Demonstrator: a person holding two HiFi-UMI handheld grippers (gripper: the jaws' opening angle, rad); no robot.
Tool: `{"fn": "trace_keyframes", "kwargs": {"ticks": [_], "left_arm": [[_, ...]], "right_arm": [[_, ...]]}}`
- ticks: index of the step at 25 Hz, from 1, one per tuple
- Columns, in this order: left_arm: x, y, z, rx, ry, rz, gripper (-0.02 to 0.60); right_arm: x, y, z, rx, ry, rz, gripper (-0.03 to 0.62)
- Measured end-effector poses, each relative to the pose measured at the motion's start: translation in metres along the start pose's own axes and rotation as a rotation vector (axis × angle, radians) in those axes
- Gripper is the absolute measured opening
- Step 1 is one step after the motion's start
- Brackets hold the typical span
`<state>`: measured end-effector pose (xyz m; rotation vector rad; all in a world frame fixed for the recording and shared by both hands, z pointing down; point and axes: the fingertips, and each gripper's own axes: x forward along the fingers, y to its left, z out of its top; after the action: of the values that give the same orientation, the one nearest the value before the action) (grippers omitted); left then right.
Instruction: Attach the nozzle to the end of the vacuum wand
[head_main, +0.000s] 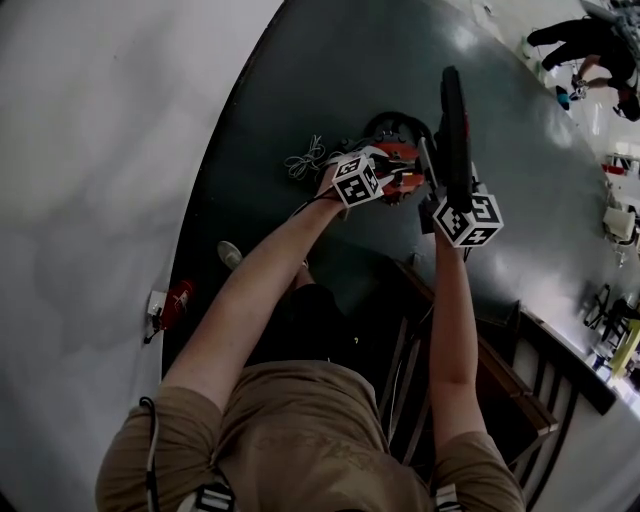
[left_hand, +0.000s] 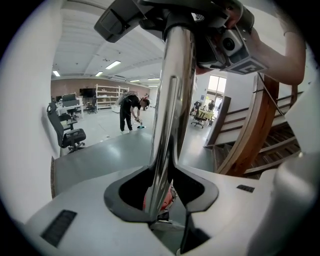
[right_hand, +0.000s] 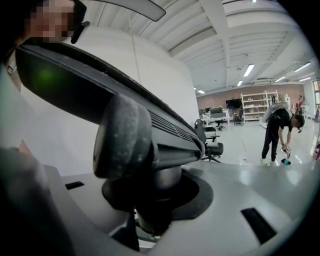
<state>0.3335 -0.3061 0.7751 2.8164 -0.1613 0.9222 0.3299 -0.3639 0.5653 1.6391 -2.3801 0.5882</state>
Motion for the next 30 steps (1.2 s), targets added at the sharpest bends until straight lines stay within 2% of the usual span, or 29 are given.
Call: {"fn": "trace_keyframes", "kwargs": {"ticks": [3,7,11,15,19,21,26,28,30], "left_arm": [[0.002,0.002,-0.008,0.005,0.013,-0.017,0.16],[0.005,0.001,-0.003,0.019,0.027,-0.035,0.16],[0.009,0.001,0.008,0.02,0.038,-0.038,0.16],[0.01,0.002,0.008,0.031,0.039,-0.051,0.16],[0.012,-0.003,0.012,0.055,0.058,-0.077,0.16],[0.012,-0.004,0.012,0.044,0.046,-0.08,0.161],[0.014,-0.009,0.011,0.001,-0.003,-0.068,0.163],[0.014,-0.011,0.009,0.01,-0.005,-0.073,0.163],[0.012,-0.011,0.008,0.027,-0.001,-0.08,0.163]], "right_arm": [[0.004,0.0,-0.005,-0.005,0.002,-0.037,0.144],[0.006,-0.009,-0.005,0.046,0.031,-0.046,0.144],[0.0,-0.014,0.002,-0.009,0.022,-0.083,0.143],[0.004,-0.018,0.001,0.015,0.07,-0.082,0.143],[0.008,-0.022,-0.004,-0.012,0.149,-0.135,0.143],[0.005,-0.025,-0.004,-0.016,0.111,-0.171,0.143],[-0.015,-0.019,0.002,-0.037,-0.112,-0.18,0.143],[-0.019,-0.019,0.001,0.004,-0.142,-0.154,0.143],[-0.018,-0.023,-0.002,0.102,-0.134,-0.107,0.143]]}}
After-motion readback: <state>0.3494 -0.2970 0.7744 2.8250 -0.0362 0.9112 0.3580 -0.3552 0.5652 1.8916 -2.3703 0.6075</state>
